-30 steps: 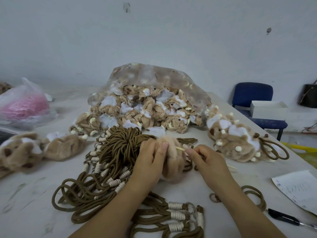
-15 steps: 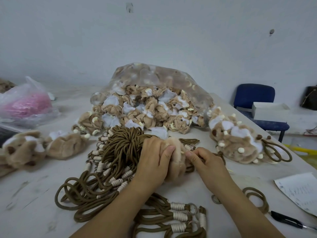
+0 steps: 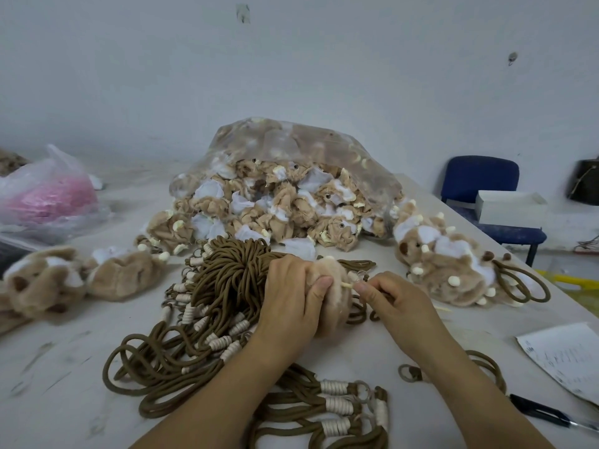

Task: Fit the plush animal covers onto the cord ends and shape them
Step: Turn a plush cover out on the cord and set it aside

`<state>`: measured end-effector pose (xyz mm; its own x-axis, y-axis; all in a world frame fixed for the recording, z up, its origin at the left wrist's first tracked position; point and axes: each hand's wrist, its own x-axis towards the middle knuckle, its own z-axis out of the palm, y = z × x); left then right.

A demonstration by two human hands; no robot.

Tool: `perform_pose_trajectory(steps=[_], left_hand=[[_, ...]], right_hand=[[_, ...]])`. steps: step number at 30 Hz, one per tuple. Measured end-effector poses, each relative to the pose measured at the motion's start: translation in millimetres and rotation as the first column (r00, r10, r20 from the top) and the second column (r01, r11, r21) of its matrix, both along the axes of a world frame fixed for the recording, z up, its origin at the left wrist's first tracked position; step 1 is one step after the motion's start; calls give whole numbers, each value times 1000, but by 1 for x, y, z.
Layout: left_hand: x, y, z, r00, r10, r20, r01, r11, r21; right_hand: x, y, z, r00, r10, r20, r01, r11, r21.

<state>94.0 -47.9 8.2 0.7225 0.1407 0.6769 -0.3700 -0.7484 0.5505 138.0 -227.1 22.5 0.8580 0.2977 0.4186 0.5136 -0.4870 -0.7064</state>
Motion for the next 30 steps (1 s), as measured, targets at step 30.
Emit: perform_pose_trajectory(steps=[30], left_hand=[[3, -1, -6, 999, 18, 45, -7, 971, -239]], right_hand=[[-3, 9, -3, 996, -89, 0, 89, 996, -21]])
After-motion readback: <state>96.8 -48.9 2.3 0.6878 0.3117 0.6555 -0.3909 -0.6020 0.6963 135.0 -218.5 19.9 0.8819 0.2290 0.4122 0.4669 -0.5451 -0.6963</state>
